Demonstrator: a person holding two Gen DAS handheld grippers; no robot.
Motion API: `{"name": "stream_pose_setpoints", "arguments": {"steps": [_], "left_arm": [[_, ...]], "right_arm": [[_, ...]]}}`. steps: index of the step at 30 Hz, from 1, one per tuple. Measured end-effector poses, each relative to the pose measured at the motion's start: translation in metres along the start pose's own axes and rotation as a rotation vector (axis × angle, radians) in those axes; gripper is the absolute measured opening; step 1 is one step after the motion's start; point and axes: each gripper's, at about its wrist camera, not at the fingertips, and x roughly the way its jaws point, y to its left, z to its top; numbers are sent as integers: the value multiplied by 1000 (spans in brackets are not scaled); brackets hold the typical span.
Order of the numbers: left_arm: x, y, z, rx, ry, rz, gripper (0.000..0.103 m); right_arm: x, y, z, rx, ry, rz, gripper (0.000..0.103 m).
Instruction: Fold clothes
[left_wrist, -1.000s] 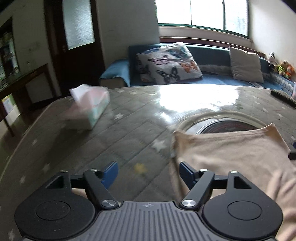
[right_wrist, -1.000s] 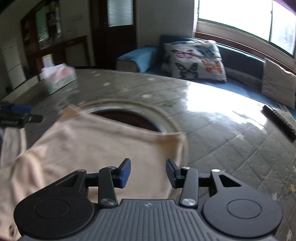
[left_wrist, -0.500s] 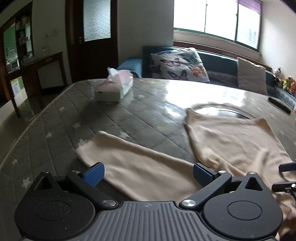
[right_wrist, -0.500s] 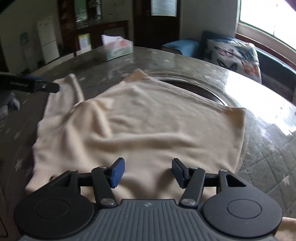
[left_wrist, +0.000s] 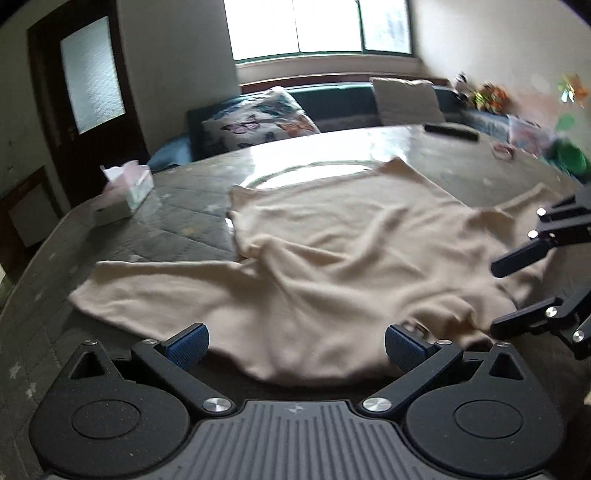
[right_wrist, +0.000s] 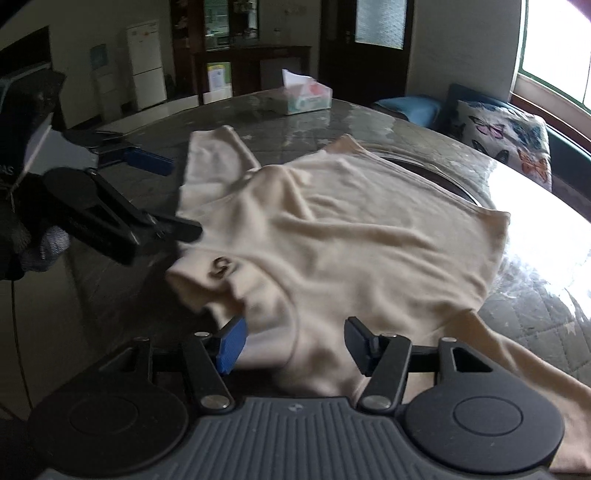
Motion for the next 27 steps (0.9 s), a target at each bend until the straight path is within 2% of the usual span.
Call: {"name": "stream_pose_setpoints", "arguments": {"steps": [2,5,12,17,25,27], "left_arm": [[-1,0,-2,-11,1,-9,103],[-6,10,0,-49,-19,6,103],[1,77,16,-250,-49,189,100],[19,126,22,-368,-20,295,96],[40,178,27,-470,12,361,94],[46,186,27,-483,21,362,90]], "right_arm": [[3,7,-4,-20,14,10,51],[3,13,-7,-40,29,23,51],[-5,19,4,-77,-30,3,51],[3,35,17,-139,-53,26,51],[28,71,43,-278,-92,70,50],[35,78,49,-291,-94,86,50]]}}
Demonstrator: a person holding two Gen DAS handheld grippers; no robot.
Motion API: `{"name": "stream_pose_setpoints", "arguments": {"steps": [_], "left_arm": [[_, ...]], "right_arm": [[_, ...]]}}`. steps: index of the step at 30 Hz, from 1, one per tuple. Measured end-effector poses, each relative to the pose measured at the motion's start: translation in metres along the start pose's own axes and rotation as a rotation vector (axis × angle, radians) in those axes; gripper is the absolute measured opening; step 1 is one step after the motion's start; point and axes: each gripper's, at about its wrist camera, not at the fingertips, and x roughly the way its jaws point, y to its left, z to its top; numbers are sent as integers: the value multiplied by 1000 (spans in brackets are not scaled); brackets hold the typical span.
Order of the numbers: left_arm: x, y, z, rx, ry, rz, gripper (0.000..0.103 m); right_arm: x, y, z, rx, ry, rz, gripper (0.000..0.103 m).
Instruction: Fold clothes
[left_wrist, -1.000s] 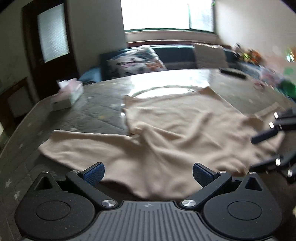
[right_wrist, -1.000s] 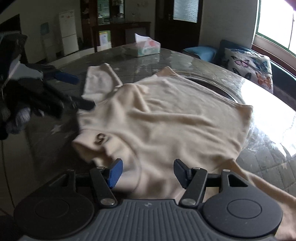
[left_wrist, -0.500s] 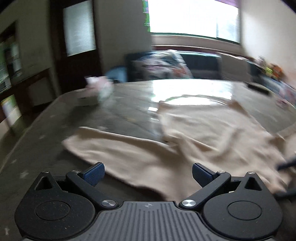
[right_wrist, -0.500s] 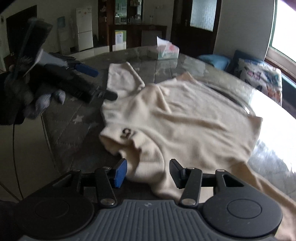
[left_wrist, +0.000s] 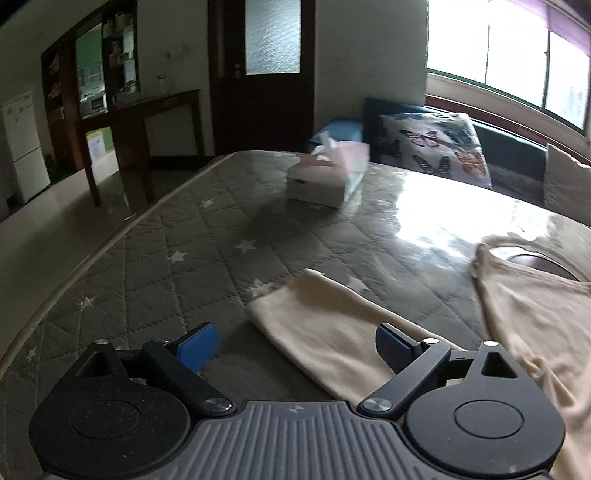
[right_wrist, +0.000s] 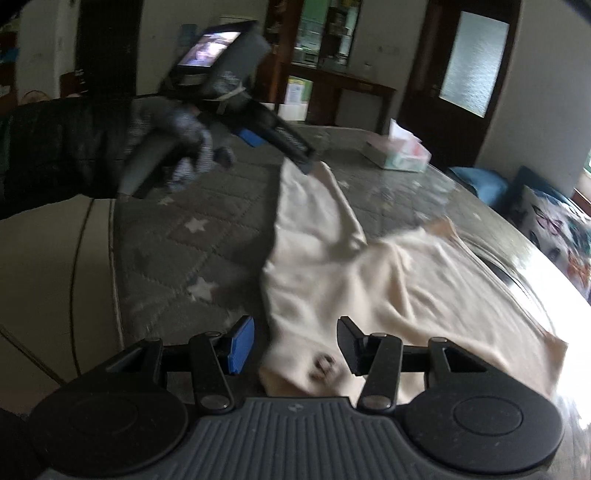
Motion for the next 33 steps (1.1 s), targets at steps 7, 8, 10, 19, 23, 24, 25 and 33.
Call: {"name": "stream_pose_setpoints", "arguments": {"steps": [7,8,10,19,23,24,25,33], "left_arm": [[21,6,1,-19,38,-5,74],[23,7,0,-25,43,-7,69],[25,9,-2,-40,50,-14,62],[17,16,-4,-47,-2,-26,5],[-3,26,-5,-84,-52,-15,3],[-9,28,-6,-88,-63,-12,3],[-16,30,-7,-88,-77,-10,3],[-26,39,-23,-56,-74,45,3]], "right_arm": [[30,7,12,-8,23,25,36],[34,7,12,-5,29,27,33],[40,6,11,7,40,28,29],[43,7,10,24,38,28,4],[34,5,11,46,15,40,3],[30,4,11,47,6,44,3],[26,4,11,48,-3,50,3],[23,13,1,37,5,90,3]]}}
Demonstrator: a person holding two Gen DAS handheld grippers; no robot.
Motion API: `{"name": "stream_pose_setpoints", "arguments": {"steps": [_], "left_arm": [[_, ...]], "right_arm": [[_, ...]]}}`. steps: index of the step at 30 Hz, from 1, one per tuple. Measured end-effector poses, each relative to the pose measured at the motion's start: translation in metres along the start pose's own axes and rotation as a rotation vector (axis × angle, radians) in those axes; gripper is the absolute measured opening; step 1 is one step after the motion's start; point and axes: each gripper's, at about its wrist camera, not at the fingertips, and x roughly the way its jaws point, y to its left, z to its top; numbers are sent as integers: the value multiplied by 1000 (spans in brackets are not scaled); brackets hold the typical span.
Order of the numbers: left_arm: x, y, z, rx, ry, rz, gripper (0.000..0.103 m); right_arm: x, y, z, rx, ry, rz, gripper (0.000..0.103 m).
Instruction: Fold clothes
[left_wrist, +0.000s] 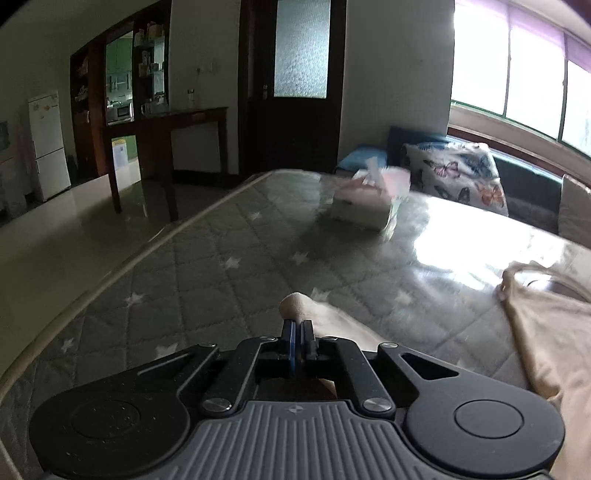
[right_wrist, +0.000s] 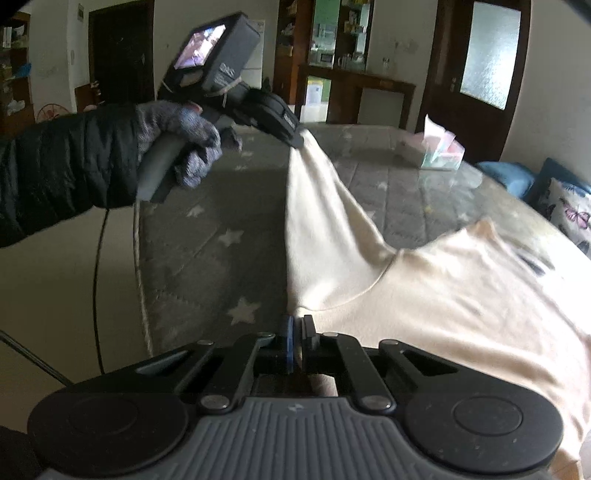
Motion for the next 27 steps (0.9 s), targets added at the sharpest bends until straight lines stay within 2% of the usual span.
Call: {"name": "stream_pose_setpoints", "arguments": {"steps": [4,8,10,11,12,14,18,19,21,23,27], "left_arm": [[7,3,-1,-2,37,3,4],[5,2,-2,7,42,1,11],[0,1,-2,12,39,3,28],[-4,1,-3,12,35,6,50],[-7,0,-3,15,25,12,59],[-15,-5,-3,31,11,7,60],[-32,-22,-2,60,-4,-39,81],[-37,-30,-2,77,-14,-63,82],[-45,-49,-4,115,-28,-114,95],[-54,-68,-6,152,-40,-165,102],[-56,-111,-11,225,-40,-250,103]], "right_arm": [[-6,0,-2,9,-4,16,8],[-38,-8,-7,19,-32,-11,16],[-53,-15,-16,35,-19,-37,17],[-60,-18,-21,42,-8,-52,17],[-64,-22,-27,46,6,-70,17],[-71,-27,-38,51,37,-110,17],[-74,-35,-51,78,70,-143,17],[-73,-35,-53,85,70,-147,17],[-70,-37,-53,95,65,-154,17],[-69,-38,-52,104,58,-165,17],[-66,-40,-52,115,61,-203,17]]}}
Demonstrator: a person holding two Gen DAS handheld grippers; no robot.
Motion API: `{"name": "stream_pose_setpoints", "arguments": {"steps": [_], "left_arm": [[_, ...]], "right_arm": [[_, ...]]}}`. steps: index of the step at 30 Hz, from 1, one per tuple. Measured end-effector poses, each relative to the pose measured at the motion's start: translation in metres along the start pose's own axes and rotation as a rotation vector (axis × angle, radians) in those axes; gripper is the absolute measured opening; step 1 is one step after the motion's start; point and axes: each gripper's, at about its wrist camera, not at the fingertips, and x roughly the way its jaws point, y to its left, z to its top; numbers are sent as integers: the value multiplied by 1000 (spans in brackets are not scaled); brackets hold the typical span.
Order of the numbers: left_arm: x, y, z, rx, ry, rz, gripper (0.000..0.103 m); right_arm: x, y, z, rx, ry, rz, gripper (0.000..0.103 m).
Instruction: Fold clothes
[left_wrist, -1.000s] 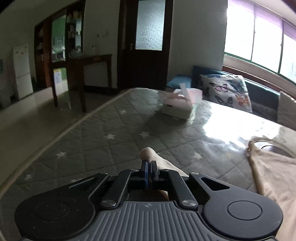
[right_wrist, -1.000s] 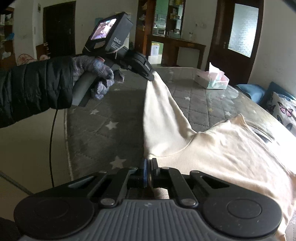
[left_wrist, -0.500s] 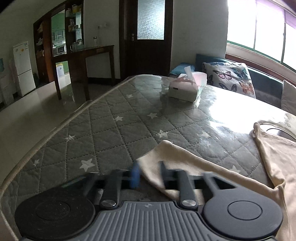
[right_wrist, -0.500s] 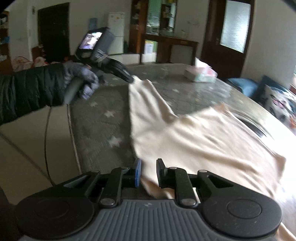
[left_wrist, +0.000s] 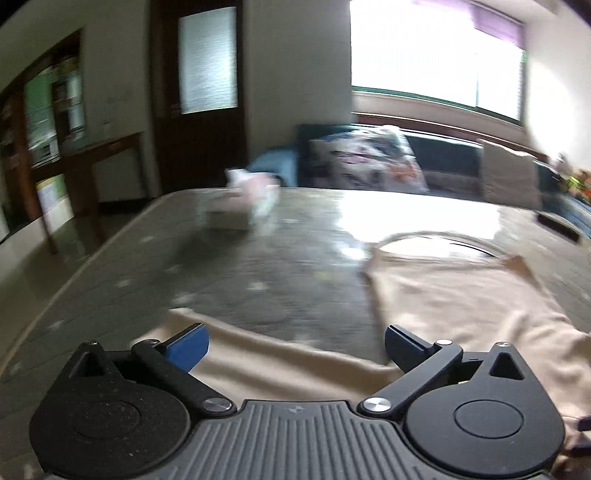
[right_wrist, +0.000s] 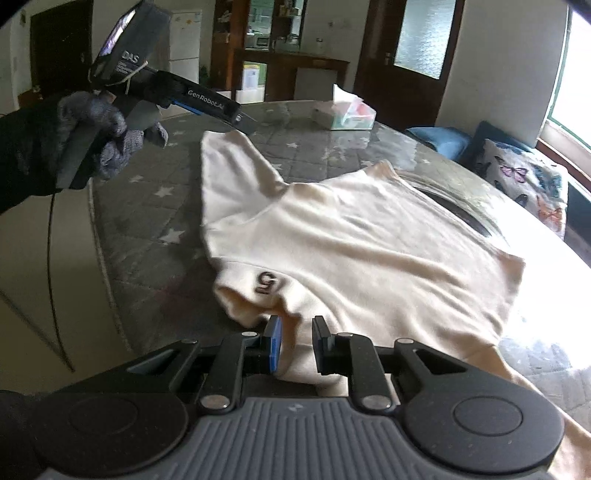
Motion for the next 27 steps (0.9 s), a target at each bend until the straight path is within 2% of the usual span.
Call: {"name": "stream_pose_setpoints", "arguments": {"steps": [4,6,8,12,15,19,27], "left_arm": [[17,-33,1,31,19,-48,103],[25,-47,-1,60,23,-47,103],[35,-61,-4,103,25,-22,103],[50,-76,-15,188,36,47,103],[59,-75,-21,199,62,72,103],[60,-68,-23,165,64,65,103],[62,-65,-22,170,64,67,103]], "right_arm": [[4,-1,-7,4,32,0,16],[3,0,-10,1,40,-9,15],[1,0,-12,7,42,-18,5],[-11,1,-13,4,21,-29,2],[-22,2,-16,-4,14,-36,2],[-25,7,-26,-14,38,-26,2],[-33,0,-30,-9,66,10,3]]}}
